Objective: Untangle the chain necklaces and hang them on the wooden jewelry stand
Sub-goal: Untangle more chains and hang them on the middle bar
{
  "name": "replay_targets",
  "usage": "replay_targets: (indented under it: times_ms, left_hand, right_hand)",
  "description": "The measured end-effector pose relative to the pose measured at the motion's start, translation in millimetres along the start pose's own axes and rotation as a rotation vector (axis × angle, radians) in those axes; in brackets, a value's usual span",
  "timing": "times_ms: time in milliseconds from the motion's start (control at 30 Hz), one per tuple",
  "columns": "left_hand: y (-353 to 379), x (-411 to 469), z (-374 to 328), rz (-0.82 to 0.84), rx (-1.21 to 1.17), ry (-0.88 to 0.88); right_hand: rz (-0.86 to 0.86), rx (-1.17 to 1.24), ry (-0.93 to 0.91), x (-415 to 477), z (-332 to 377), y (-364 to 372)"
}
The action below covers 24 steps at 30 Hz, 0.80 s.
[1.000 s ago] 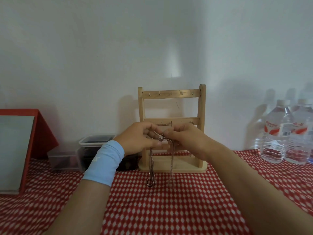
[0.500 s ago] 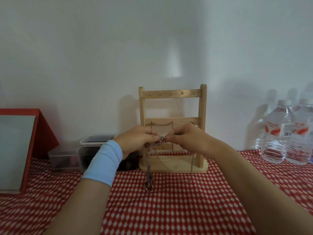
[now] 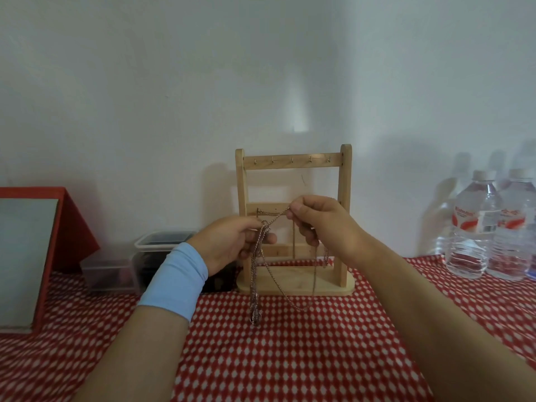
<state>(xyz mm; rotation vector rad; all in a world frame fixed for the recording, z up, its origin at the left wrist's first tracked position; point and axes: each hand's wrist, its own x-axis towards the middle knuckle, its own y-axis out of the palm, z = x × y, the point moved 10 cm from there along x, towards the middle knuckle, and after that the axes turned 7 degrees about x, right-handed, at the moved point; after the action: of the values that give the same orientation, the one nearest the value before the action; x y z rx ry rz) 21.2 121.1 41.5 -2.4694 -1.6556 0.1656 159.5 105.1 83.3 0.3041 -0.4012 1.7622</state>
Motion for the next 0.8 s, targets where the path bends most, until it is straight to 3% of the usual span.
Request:
replay_targets:
  times_ms: [233, 367, 533, 633, 800]
  left_hand:
    - [-12, -2, -13, -0.067, 0.142, 0.120]
    - [-11, -8, -21, -0.078, 0.163, 0.190]
    - [-13, -8, -31, -0.186, 0.332, 0.253]
    - [-16, -11, -38, -0.233, 0.465, 0.284]
    - [-8, -16, -36, -0.077, 0.578, 0.238]
  right_hand:
    - [-0.133, -0.022, 0.168, -2, -20, -17]
    - [0.109, -0.027, 0.347, -4, -49, 2]
    - [0.415, 0.320, 0.377, -13, -53, 54]
    - [0.305, 0.159, 0.277, -9, -46, 43]
    - [0.243, -0.068, 0.201, -6, -41, 26]
